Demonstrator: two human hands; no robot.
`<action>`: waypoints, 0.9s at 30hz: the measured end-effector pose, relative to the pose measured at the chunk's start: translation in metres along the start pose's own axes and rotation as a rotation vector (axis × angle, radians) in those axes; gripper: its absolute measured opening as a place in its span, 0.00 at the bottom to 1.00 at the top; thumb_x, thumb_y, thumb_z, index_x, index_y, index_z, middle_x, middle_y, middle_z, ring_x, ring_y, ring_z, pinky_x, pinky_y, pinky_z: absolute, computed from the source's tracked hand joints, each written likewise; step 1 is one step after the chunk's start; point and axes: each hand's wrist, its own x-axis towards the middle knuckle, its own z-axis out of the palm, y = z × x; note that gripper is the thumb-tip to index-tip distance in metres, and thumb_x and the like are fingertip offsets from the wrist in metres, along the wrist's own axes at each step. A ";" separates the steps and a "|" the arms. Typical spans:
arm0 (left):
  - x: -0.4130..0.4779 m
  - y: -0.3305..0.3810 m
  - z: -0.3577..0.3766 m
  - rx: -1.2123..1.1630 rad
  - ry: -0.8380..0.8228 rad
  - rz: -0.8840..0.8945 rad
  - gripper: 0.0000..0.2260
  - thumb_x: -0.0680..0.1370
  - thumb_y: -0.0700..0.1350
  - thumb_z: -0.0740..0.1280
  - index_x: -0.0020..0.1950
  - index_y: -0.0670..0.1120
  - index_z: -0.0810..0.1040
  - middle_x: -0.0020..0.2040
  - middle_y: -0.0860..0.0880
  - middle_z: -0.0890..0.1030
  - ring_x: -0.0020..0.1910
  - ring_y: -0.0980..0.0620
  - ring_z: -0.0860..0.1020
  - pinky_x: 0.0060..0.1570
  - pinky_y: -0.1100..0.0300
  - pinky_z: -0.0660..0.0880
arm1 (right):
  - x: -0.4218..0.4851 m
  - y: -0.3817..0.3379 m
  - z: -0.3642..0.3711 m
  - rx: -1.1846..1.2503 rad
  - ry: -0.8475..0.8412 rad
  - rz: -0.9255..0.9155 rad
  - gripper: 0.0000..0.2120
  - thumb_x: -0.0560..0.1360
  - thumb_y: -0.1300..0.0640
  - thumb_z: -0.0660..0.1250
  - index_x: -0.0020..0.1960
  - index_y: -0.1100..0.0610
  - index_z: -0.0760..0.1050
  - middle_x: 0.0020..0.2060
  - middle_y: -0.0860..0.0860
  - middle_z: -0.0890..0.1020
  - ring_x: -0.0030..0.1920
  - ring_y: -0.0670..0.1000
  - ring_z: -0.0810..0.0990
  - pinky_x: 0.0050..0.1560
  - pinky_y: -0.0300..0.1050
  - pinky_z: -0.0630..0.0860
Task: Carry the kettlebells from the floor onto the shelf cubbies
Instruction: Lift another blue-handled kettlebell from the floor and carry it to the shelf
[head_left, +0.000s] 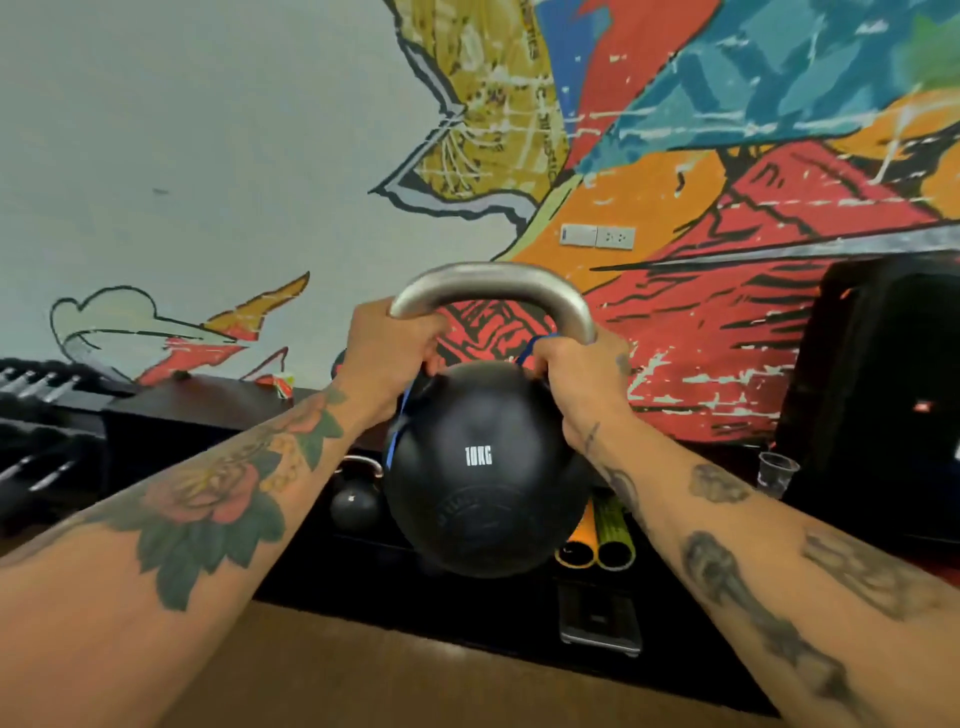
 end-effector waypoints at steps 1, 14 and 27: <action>0.005 0.000 -0.008 -0.006 0.007 -0.007 0.17 0.68 0.36 0.71 0.20 0.47 0.73 0.18 0.49 0.69 0.19 0.47 0.68 0.31 0.53 0.68 | 0.000 0.000 0.009 0.001 -0.005 -0.002 0.13 0.52 0.62 0.66 0.35 0.63 0.82 0.28 0.64 0.80 0.28 0.54 0.74 0.29 0.47 0.68; 0.139 -0.160 -0.151 -0.037 -0.060 -0.163 0.10 0.65 0.39 0.72 0.24 0.49 0.79 0.19 0.48 0.69 0.17 0.48 0.67 0.28 0.57 0.69 | 0.035 0.122 0.216 -0.056 0.091 0.109 0.05 0.54 0.61 0.67 0.30 0.56 0.77 0.23 0.52 0.75 0.26 0.52 0.71 0.29 0.45 0.67; 0.271 -0.307 -0.184 -0.043 -0.153 -0.261 0.04 0.66 0.37 0.70 0.31 0.43 0.79 0.19 0.49 0.68 0.17 0.48 0.67 0.28 0.57 0.70 | 0.131 0.230 0.329 -0.146 0.170 0.165 0.05 0.54 0.61 0.67 0.29 0.55 0.75 0.18 0.43 0.69 0.20 0.46 0.64 0.19 0.36 0.59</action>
